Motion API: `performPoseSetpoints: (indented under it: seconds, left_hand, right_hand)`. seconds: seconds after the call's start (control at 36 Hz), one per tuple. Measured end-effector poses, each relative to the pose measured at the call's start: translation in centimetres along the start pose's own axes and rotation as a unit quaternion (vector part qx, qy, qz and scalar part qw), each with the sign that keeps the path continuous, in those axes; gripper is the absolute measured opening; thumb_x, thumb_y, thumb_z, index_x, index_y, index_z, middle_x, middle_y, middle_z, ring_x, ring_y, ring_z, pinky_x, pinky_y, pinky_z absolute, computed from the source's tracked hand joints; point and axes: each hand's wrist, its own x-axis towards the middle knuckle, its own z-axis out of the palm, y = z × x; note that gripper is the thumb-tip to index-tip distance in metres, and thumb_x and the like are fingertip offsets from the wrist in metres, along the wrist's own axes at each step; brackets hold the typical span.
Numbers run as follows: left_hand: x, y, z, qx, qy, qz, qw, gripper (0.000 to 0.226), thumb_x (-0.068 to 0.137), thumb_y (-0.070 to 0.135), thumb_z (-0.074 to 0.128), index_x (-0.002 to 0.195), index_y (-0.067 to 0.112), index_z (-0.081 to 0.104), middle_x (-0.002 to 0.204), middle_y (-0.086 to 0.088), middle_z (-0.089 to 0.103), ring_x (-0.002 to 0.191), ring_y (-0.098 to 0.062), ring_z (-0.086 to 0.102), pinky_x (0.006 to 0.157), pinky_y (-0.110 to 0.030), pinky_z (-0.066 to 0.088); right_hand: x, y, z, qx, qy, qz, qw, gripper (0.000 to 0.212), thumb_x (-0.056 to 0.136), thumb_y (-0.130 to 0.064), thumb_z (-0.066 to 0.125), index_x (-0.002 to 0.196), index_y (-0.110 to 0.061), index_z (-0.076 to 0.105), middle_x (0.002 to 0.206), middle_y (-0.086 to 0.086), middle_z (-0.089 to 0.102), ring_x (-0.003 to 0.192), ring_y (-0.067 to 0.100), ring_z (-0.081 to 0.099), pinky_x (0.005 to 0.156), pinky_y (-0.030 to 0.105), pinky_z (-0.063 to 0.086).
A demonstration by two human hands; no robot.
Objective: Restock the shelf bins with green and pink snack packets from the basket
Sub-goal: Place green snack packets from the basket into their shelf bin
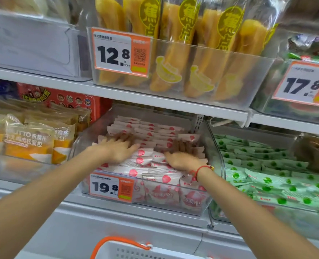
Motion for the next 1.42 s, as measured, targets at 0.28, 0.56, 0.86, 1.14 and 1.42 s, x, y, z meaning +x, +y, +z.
performPoseSetpoints:
  seconds: [0.28, 0.56, 0.86, 1.14, 1.42]
  left_hand:
    - [6.1, 9.0, -3.9, -0.1, 0.211, 0.102, 0.967, 0.027, 0.093, 0.038, 0.055, 0.116, 0.029, 0.067, 0.127, 0.002, 0.062, 0.115, -0.023, 0.057, 0.096, -0.031, 0.045]
    - [10.1, 12.2, -1.3, -0.131, 0.224, 0.076, 0.963, 0.021, 0.09, 0.03, 0.063, 0.103, 0.015, 0.07, 0.1, -0.006, 0.068, 0.098, -0.024, 0.063, 0.078, -0.028, 0.044]
    - [9.1, 11.9, -1.3, -0.121, 0.216, 0.095, 0.964, 0.024, 0.092, 0.03, 0.059, 0.112, 0.02, 0.068, 0.106, -0.005, 0.067, 0.103, -0.026, 0.062, 0.079, -0.029, 0.043]
    - [4.8, 10.5, -0.9, -0.069, 0.133, 0.086, 0.985, 0.02, 0.093, 0.033, 0.051, 0.094, 0.024, 0.069, 0.099, 0.003, 0.066, 0.078, -0.018, 0.058, 0.071, -0.026, 0.045]
    - [3.5, 10.0, -2.2, -0.075, 0.154, 0.046, 0.984, 0.027, 0.092, 0.036, 0.056, 0.114, 0.023, 0.062, 0.11, -0.003, 0.066, 0.084, -0.018, 0.058, 0.067, -0.027, 0.046]
  right_hand:
    - [3.1, 4.6, -3.8, -0.21, 0.209, 0.07, 0.953, 0.037, 0.096, -0.02, 0.044, 0.133, -0.013, 0.048, 0.136, 0.008, 0.051, 0.133, 0.028, 0.039, 0.109, 0.038, 0.029]
    - [4.9, 5.3, -4.3, -0.253, 0.242, 0.077, 0.934, 0.028, 0.097, -0.013, 0.038, 0.114, -0.012, 0.059, 0.12, 0.008, 0.063, 0.117, 0.027, 0.053, 0.106, 0.036, 0.029]
    - [2.8, 3.8, -4.9, -0.147, 0.183, 0.064, 0.97, 0.033, 0.1, -0.021, 0.038, 0.123, -0.006, 0.056, 0.128, 0.014, 0.057, 0.117, 0.031, 0.055, 0.094, 0.033, 0.041]
    - [1.1, 3.3, -3.8, -0.09, 0.146, 0.074, 0.982, 0.041, 0.098, -0.006, 0.038, 0.138, 0.0, 0.04, 0.141, 0.019, 0.044, 0.129, 0.031, 0.046, 0.105, 0.035, 0.036]
    - [-1.3, 3.3, -4.1, -0.053, 0.123, 0.043, 0.99, 0.034, 0.096, -0.006, 0.04, 0.127, -0.002, 0.05, 0.125, 0.018, 0.057, 0.111, 0.032, 0.057, 0.082, 0.032, 0.045]
